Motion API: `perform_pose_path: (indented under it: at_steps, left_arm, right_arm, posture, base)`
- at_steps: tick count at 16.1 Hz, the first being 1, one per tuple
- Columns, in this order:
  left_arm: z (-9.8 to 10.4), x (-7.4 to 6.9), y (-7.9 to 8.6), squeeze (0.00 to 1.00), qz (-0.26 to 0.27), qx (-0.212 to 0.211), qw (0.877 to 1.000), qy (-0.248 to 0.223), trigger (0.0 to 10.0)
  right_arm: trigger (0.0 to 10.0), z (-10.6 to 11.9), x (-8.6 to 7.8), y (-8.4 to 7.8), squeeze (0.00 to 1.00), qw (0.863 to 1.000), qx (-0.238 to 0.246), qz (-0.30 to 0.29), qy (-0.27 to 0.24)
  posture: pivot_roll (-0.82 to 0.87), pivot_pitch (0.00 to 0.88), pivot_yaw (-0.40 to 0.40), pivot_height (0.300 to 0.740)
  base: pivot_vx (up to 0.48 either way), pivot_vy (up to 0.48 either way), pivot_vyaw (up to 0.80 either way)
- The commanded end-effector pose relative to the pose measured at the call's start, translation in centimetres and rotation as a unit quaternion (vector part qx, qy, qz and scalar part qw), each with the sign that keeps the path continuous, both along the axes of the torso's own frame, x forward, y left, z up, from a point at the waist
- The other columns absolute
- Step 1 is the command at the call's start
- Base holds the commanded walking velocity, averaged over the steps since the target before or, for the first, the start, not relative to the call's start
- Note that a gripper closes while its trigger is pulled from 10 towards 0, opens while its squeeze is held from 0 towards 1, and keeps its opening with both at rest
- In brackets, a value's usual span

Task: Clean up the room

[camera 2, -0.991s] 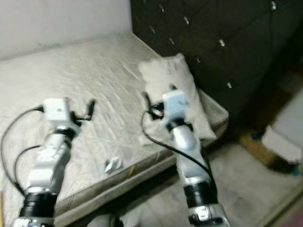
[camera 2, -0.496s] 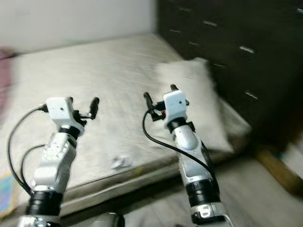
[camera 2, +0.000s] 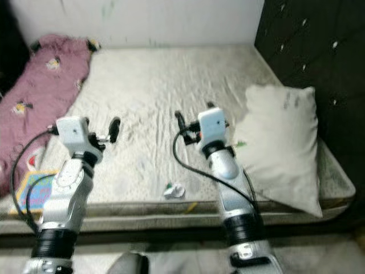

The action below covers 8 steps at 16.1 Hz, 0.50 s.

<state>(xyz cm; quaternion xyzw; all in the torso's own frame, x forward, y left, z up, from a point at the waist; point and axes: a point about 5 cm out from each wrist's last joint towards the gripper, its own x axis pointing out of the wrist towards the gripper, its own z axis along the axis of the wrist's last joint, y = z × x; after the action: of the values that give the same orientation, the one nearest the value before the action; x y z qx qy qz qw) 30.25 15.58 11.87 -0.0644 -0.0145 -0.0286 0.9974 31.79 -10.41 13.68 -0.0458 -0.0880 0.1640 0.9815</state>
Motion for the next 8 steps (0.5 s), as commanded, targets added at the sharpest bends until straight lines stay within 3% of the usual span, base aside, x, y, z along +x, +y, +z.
perform_pose_path:
  at_steps: [1,8]
  left_arm:
    - [0.16,0.12,-0.31,0.0,-0.005,-0.001,1.0,-0.002,10.0]
    - [0.14,0.1,-0.39,0.0,-0.006,-0.005,1.0,-0.001,10.0]
  right_arm:
    - [10.0,0.27,0.17,-0.38,0.0,1.0,-0.002,-0.005,-0.005]
    - [10.0,0.25,0.21,-0.38,0.0,1.0,-0.007,-0.006,-0.006]
  posture:
    - [0.01,0.0,0.02,0.74]
    - [0.01,0.0,0.016,0.74]
  base:
    - [0.0,0.0,0.0]
    - [0.0,0.0,0.8]
